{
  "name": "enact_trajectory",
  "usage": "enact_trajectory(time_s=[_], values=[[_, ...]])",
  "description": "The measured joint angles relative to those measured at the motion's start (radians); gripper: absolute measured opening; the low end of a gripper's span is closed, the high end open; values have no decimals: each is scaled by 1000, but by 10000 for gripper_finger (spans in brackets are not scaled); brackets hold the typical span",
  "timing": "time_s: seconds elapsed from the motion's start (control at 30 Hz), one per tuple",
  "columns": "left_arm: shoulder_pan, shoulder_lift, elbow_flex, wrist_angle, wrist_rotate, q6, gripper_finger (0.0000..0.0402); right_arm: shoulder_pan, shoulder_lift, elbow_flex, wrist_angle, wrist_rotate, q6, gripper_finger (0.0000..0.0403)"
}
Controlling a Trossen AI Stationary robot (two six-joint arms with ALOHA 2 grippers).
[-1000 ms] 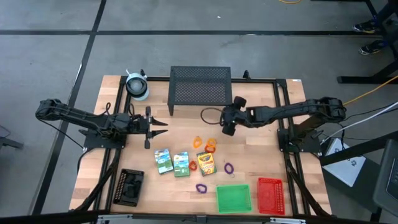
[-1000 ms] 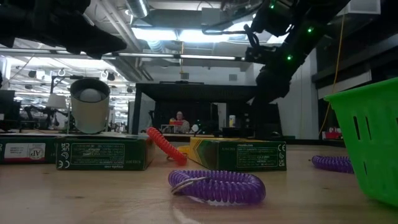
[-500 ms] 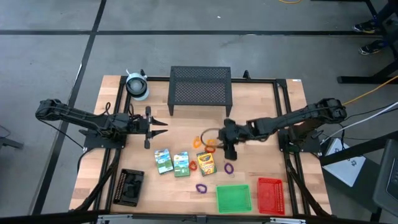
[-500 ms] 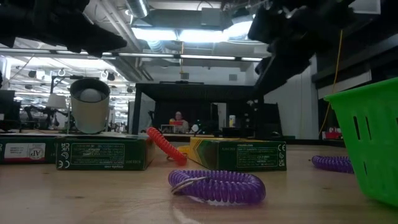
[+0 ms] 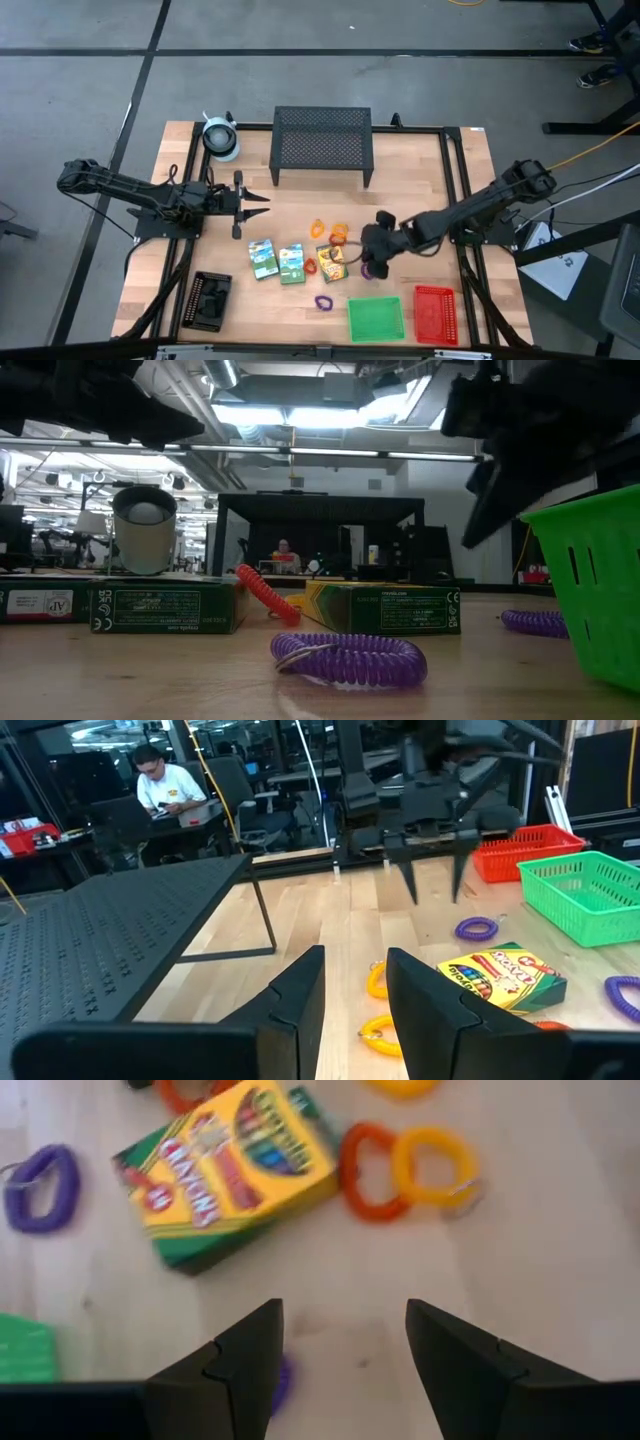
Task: Pick & Place Office Desk Supplies
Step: Put the purple spring keychain into the red bin
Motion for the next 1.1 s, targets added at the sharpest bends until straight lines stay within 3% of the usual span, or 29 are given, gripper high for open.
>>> enact_trajectory(time_s=[0.27, 0.53, 0.67, 0.97, 1.1], values=[[0, 0, 0, 0, 0, -19, 104, 73, 186, 2, -8, -29, 140, 215], [0, 0, 0, -1, 0, -25, 102, 82, 204, 4, -25, 15, 192, 208], [0, 0, 0, -1, 0, -26, 103, 81, 204, 4, -35, 19, 188, 168], [0, 0, 0, -7, 1, -27, 102, 81, 204, 3, -35, 26, 192, 19], [0, 0, 0, -8, 1, -27, 104, 81, 201, 4, -26, 27, 192, 14]])
